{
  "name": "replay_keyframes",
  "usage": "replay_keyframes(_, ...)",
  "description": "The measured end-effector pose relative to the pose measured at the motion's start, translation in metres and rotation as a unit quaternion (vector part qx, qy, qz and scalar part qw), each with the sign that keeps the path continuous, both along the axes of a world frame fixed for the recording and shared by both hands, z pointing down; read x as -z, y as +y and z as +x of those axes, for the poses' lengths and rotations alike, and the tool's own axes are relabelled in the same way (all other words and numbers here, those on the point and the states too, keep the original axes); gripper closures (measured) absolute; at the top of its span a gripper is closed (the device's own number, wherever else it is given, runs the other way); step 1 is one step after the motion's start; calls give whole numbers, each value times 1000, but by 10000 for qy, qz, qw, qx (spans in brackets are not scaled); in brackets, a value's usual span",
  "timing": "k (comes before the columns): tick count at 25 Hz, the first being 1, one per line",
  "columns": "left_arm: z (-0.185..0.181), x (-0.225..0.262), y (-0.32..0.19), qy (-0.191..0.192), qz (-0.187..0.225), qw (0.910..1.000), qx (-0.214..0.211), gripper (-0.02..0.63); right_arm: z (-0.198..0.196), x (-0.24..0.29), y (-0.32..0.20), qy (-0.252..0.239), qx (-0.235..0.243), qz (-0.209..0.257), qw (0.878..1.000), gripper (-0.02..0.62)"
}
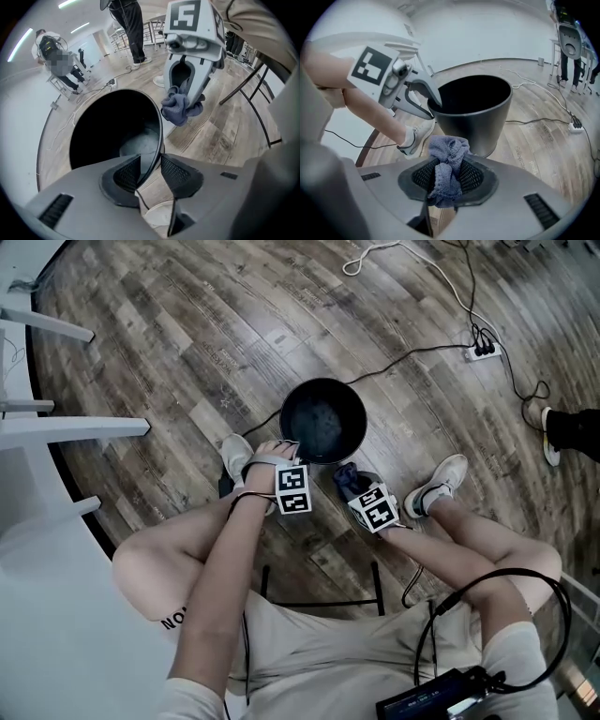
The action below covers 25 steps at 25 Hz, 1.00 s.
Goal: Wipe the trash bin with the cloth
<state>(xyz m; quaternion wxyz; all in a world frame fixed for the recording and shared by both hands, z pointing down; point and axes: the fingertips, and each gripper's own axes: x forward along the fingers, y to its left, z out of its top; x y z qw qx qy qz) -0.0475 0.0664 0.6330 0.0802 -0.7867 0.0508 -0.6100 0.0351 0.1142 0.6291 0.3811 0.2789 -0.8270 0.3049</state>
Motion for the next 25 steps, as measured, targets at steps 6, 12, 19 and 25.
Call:
replay_keyframes(6, 2, 1, 0, -77, 4, 9999, 89, 460, -7, 42, -6, -198, -157, 177, 9995, 492)
replay_keyframes(12, 6, -1, 7, -142, -151, 9989, 421, 460, -8, 57, -7, -147, -76, 214, 9996, 492)
replay_keyframes(19, 24, 0, 16, -100, -314, 9969, 718, 477, -5, 50, -13, -43, -145, 122, 9998, 492)
replay_keyframes(25, 37, 5, 26, 372, -580, 9957, 626, 509, 1, 30, -15, 120, 37, 180, 9998, 492)
